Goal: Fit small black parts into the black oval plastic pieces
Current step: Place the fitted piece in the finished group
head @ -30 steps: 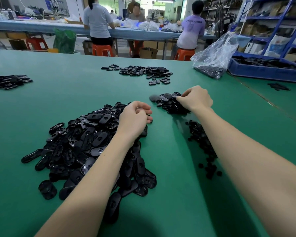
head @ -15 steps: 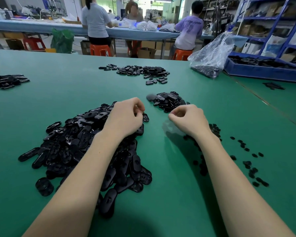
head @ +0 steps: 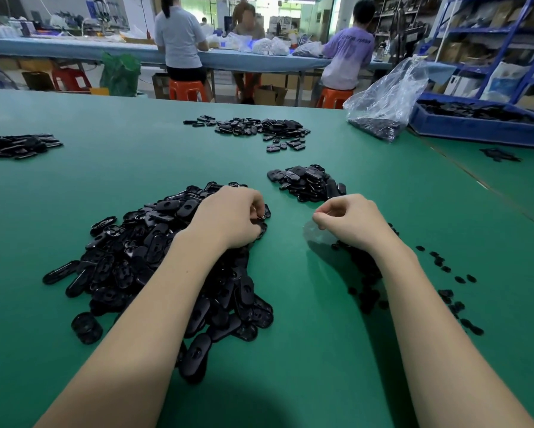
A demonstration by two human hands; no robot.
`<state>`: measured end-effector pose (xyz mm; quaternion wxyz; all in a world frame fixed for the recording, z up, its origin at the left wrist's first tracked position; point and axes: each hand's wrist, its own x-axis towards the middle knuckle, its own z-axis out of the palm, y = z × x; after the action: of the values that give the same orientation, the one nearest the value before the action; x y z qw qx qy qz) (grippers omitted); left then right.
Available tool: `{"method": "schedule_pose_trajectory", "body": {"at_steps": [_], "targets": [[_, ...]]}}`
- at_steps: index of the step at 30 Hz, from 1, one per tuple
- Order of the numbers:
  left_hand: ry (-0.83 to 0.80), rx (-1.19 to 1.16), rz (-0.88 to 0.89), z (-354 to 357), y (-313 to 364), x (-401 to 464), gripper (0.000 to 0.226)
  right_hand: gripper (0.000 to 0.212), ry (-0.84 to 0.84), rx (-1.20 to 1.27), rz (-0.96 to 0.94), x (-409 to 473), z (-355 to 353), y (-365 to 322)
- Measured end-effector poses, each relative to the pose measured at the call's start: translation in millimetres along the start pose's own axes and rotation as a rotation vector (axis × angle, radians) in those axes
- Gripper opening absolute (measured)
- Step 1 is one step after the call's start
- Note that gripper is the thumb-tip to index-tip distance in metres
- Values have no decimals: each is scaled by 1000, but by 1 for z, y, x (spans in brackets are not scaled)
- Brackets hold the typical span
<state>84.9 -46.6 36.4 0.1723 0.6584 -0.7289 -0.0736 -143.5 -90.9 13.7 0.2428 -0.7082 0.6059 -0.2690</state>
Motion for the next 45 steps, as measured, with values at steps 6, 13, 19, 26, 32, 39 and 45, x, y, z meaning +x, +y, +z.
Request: {"method": "schedule_pose_trajectory", "body": {"at_steps": [6, 13, 19, 26, 32, 39, 45], "targets": [[126, -366, 99, 15, 17, 5, 19, 8, -177, -197, 39, -3, -28, 0], [38, -1053, -179, 35, 37, 0, 11, 16, -252, -309, 153, -8, -31, -4], [44, -1330, -327, 39, 41, 1, 7, 17, -229, -324, 133, -10, -29, -5], [71, -1374, -340, 40, 36, 4, 7, 9, -136, -13, -48, -8, -28, -12], [56, -1348, -339, 36, 36, 4, 29, 7, -162, 264, -96, -12, -25, -21], [23, -1407, -278, 36, 35, 3, 27, 9, -91, 312, -120, -12, -17, -28], [10, -1434, -248, 36, 33, 3, 26, 5, -63, 393, -35, -10, -13, -30]]}}
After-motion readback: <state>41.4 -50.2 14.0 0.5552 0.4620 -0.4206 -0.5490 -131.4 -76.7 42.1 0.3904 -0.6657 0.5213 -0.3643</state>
